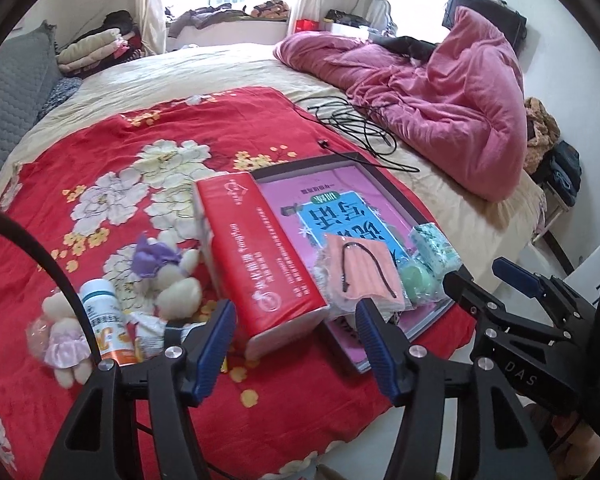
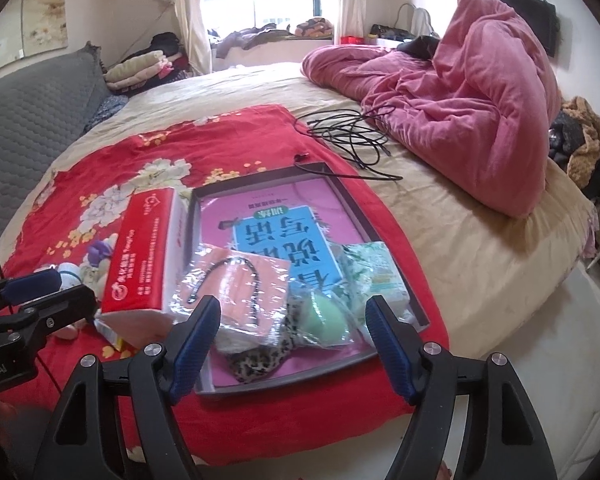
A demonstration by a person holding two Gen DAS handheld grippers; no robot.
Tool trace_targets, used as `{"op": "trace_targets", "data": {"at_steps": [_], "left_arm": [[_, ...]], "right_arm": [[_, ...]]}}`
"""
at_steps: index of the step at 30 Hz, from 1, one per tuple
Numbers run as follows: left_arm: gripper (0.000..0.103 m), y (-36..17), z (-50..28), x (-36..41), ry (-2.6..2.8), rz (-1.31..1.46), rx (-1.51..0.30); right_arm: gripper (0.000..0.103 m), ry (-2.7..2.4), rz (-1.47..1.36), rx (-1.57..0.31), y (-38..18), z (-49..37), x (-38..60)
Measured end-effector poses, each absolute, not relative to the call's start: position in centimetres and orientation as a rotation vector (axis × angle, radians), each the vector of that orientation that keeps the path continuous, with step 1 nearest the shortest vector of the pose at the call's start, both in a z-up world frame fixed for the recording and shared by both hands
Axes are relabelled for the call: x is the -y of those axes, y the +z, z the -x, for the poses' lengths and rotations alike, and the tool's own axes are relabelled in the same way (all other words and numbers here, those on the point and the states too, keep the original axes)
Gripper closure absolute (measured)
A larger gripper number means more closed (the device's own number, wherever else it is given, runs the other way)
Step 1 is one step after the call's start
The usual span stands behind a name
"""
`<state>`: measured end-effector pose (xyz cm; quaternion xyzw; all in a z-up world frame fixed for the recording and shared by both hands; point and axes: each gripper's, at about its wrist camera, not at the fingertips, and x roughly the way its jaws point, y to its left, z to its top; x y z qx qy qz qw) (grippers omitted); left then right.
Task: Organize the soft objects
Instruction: 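Move both open tools back over the remaining pile of items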
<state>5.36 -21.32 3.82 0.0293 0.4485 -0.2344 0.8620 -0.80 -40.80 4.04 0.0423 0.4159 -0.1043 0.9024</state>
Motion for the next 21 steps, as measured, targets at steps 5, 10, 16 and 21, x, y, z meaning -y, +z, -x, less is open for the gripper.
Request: {"op": "trace_targets", "data": {"at_steps": [5, 10, 16, 21], "left_arm": [[0.037, 4.3, -4.9, 19.5, -0.463, -0.055, -0.933], [0.036, 4.9, -4.6, 17.4, -0.422, -0.047, -0.917], [0.034, 5.6, -4.6, 15.1, -0.385, -0.022, -0.908], [0.033, 5.9, -4.3, 13.1, -0.358, 0.001, -0.903]], "right_arm": [[0.026, -0.188, -0.069, -0.853, 4.8, 0.7, 39.0], [0.026, -0.156, -0.041, -0.843, 5.5, 0.3, 37.0], [0.026, -0.118, -0.015, -0.83, 6.4, 0.0, 34.7], [0.026, -0.093, 0.006, -0.819, 7.2, -0.3, 33.0]]}}
